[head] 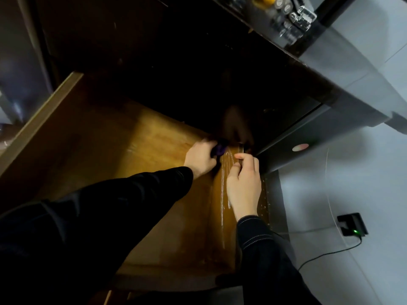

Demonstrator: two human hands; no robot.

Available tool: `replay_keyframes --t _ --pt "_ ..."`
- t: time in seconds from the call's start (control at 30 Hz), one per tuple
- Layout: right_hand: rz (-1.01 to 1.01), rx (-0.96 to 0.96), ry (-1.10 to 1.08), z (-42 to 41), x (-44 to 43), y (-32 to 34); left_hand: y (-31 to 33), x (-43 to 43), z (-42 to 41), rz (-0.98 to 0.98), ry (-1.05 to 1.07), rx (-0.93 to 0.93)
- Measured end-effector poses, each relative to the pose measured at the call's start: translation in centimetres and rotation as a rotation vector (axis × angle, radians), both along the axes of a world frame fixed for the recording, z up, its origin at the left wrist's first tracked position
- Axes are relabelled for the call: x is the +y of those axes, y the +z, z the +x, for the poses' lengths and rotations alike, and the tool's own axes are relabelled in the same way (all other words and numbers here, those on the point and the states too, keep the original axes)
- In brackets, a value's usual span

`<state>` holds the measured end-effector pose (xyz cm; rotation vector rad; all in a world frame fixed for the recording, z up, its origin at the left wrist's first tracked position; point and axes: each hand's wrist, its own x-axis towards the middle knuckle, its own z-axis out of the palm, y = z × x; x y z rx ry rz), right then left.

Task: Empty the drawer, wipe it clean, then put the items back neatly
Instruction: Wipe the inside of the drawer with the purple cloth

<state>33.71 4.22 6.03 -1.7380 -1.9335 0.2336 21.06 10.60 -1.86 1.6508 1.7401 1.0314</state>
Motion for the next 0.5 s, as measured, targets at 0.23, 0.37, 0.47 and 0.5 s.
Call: replay_keyframes --t 0.23,0.37,0.47,0.5 --pt "-0.004 -0.007 0.008 -0.2 0.0 0.2 0.8 0.5 -1.3 -0.133 0.102 -0.085" --pt "0.009 0.007 0.016 0.2 0.3 -0.2 0.7 2.5 0.3 -0.141 0.075 -0.032" --pt "0.020 0.007 0.024 0.4 0.4 -0.4 0.1 2.0 0.4 -0.054 -0.015 0.098" --pt "0.015 0.007 0.018 0.4 0.4 -0.4 0.0 1.9 -0.1 -0.034 -0.038 0.155"
